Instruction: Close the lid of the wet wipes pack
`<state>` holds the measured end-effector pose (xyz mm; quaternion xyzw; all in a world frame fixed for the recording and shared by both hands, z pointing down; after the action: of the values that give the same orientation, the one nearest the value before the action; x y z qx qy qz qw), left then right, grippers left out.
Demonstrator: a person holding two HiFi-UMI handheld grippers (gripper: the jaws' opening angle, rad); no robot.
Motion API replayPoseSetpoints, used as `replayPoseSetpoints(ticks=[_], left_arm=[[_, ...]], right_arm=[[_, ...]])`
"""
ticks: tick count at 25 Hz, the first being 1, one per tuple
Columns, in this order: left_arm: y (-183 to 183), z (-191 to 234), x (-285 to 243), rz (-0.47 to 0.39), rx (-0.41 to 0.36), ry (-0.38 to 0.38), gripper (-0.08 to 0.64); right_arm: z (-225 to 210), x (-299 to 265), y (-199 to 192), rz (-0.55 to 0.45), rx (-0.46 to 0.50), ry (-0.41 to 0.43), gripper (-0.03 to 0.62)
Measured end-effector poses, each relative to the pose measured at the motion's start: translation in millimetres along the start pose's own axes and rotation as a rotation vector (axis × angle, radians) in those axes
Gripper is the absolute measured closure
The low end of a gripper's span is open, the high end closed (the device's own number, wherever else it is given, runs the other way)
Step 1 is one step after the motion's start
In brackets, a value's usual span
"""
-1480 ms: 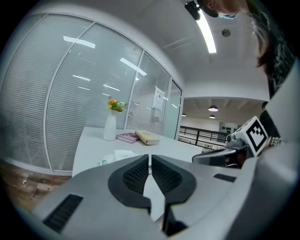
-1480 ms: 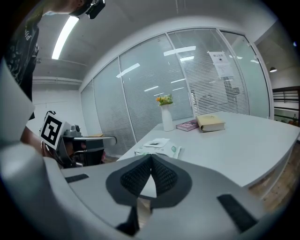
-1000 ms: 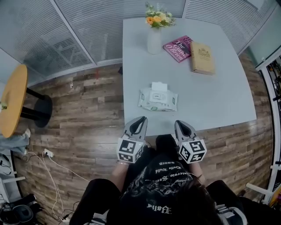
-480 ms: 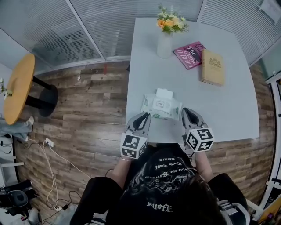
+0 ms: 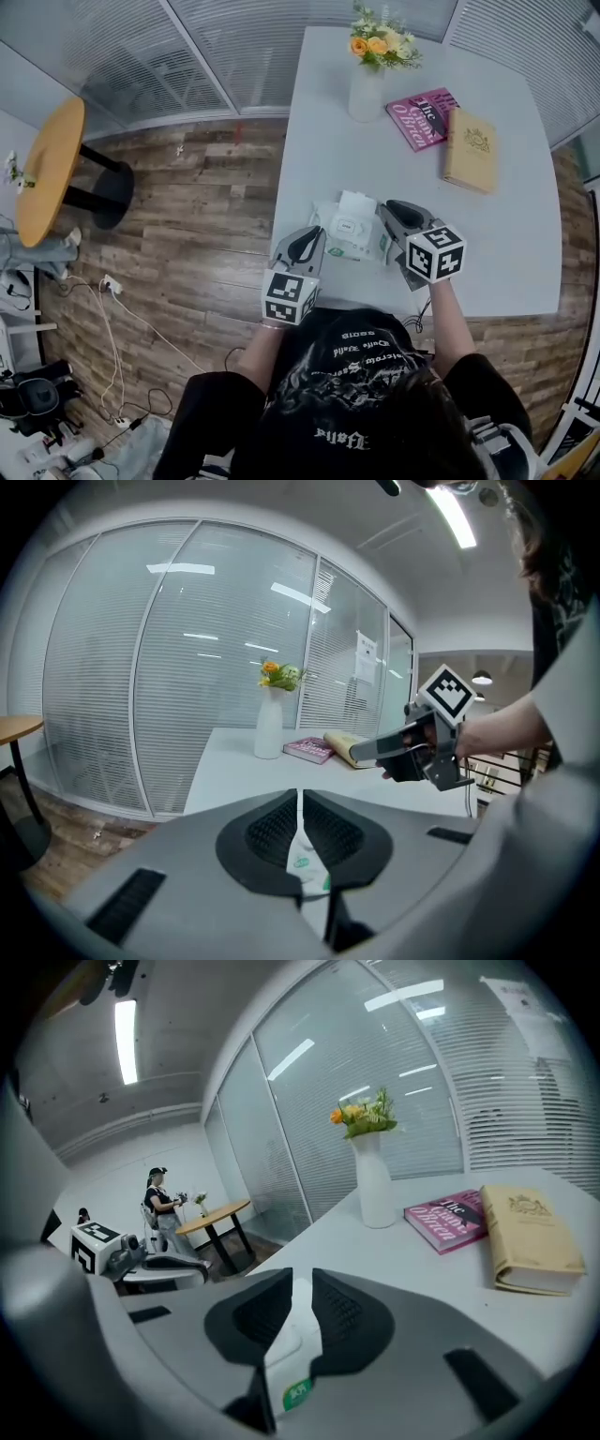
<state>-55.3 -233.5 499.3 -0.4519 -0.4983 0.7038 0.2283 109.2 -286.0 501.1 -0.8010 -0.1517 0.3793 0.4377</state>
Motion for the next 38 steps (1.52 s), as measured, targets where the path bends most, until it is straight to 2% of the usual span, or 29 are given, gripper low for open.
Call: replayPoseSetpoints(ticks=[4, 12, 17, 24, 29, 33, 35, 38], left_arm=[[1, 4, -15, 0.016, -0.003, 0.01, 0.54], [0, 13, -44, 0.066, -0.014, 0.012, 0.54], [-10, 16, -61, 0.126, -0.052, -0.006, 0.54], [-22, 20, -71, 0.197, -0.038, 0.006, 0.54], [-34, 20, -76, 0.246, -0.025, 0.007, 0.54], [-39, 23, -79, 0.268, 0.031, 0.026, 0.54], [-41, 23, -81, 0.275, 0.028, 0.022, 0.54], [-43, 24, -82, 0.283, 0.024, 0.011, 0.54]], right_arm=[[-10, -22, -1, 0.129, 0.023, 0.095, 0.503], [-39, -55, 4, 0.209, -0.014, 0.181, 0.502], [-44, -75, 0, 0.29, -0.019, 0.253, 0.492], [-46, -93, -9, 0.388, -0.082, 0.389, 0.474], [-46, -104, -18, 0.429, -0.17, 0.476, 0.445], [-45, -110, -25, 0.451, -0.212, 0.518, 0.471], [-44, -112, -26, 0.45, -0.239, 0.541, 0.537], [-44, -113, -27, 0.45, -0.277, 0.565, 0.548]])
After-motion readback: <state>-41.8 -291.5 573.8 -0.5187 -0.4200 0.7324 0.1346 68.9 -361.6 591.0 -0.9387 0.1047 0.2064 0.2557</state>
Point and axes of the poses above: the fingertips, and each gripper's own axes: x backward along the fingers, z to its left, y out of its top, the point moved 3 cm from there along x, backward along the fingers, and after that the axes turned 4 degrees about y, right-handed, at the moved point
